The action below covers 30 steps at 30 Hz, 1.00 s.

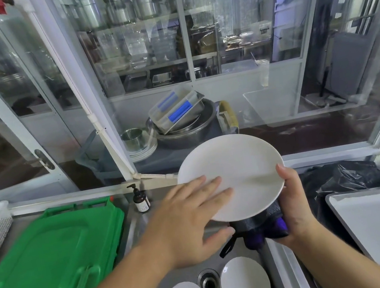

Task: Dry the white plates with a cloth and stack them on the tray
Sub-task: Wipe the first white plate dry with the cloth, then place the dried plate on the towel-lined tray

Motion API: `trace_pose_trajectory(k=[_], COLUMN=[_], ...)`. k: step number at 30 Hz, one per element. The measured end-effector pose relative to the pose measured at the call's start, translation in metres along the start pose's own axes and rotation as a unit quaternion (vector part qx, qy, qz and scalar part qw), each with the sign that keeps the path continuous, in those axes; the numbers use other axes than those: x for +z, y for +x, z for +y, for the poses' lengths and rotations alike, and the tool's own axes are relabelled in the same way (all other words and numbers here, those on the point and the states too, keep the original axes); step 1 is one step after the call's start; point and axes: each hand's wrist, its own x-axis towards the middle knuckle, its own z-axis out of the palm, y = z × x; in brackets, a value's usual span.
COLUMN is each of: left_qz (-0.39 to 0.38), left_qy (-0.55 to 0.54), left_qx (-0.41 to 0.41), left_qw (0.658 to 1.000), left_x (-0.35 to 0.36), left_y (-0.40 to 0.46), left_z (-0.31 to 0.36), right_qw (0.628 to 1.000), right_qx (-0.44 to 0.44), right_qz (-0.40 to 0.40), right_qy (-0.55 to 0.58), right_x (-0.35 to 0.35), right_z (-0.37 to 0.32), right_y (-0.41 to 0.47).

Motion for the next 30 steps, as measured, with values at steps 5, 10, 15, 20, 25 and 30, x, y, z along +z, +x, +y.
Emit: trace_pose_trajectory(k=[5,10,15,20,25,30], left_qz=[0.130,0.136,0.015,-0.011,-0.038,-0.086], left_qy=[-0.241,-0.684,-0.768,-0.790,-0.801,-0.798], left_qx=[-0.091,-0.398,-0.382,-0.359,-0.344,-0.320], left_qw=[0.958,0.597,0.514,0.497,0.489,0.503], left_x=[0.007,0.011,0.021,0.043,0.064,0.077], left_y=[0.004,0.017,0.014,0.004,0.003,0.008], left_z=[0.004,-0.003,-0.008,-0.004,0.011,0.035], right_qw=[1.000,0.999,0.994,0.977,0.949,0.873], right_qx=[-0.013,-0.041,-0.058,-0.061,-0.048,-0.130], right_qz=[0.004,0.030,0.095,0.202,0.304,0.435], right_qy=[0.012,0.004,-0.017,-0.031,-0.073,-0.178], right_x=[-0.018,-0.024,-0.024,-0.033,-0.052,-0.062], right_z=[-0.001,0.003,0.012,0.026,0.041,0.036], right_y=[-0.006,-0.024,-0.050,-0.075,-0.109,-0.145])
